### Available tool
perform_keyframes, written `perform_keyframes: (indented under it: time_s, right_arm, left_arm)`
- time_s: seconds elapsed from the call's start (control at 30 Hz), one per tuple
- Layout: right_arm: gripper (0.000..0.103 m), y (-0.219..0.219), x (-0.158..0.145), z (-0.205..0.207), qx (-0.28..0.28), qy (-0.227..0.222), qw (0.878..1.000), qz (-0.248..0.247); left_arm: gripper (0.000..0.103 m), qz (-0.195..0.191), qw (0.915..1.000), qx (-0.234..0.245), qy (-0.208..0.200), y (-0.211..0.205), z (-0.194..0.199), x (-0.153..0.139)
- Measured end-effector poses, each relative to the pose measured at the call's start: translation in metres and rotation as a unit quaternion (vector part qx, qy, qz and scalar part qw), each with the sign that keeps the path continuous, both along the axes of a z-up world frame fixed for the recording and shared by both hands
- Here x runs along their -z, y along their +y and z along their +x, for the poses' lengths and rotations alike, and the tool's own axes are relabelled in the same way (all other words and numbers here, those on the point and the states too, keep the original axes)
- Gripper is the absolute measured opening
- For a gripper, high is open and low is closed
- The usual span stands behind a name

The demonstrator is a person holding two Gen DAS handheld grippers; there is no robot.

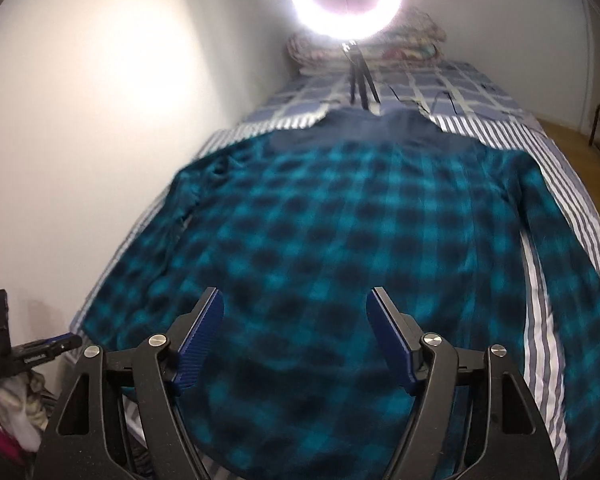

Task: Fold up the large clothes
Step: 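Lower the left tool onto the jacket hem corner and close it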

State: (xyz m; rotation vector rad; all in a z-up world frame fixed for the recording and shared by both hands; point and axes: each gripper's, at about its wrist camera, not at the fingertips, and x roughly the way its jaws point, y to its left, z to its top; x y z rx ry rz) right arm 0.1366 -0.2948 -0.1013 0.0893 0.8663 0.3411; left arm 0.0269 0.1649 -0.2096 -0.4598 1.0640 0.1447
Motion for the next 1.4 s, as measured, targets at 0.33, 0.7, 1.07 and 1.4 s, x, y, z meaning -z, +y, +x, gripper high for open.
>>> perform_keyframes:
  time_s: [0.33, 0.7, 1.07, 1.4]
  right_arm:
    - [0.074, 0.019, 0.004, -0.001, -0.016, -0.003, 1.0, -0.024]
    - [0.074, 0.03, 0.002, -0.009, -0.038, -0.007, 0.999, -0.033]
    - [0.074, 0.036, 0.002, -0.017, -0.048, -0.01, 0.998, -0.041]
    - [0.064, 0.036, 0.001, -0.007, -0.068, 0.026, 0.997, 0.002]
  left_arm:
    - [0.051, -0.068, 0.9949, -0.069, 0.029, 0.033, 0.014, 0.034]
    - [0.051, -0.069, 0.9907, -0.116, 0.022, 0.048, 0.008, 0.041]
    - [0.005, 0.014, 0.9952, -0.092, -0.03, 0.035, 0.029, 0.023]
    - [0.003, 0.082, 0.9832, 0.056, -0.153, -0.039, 0.042, -0.066]
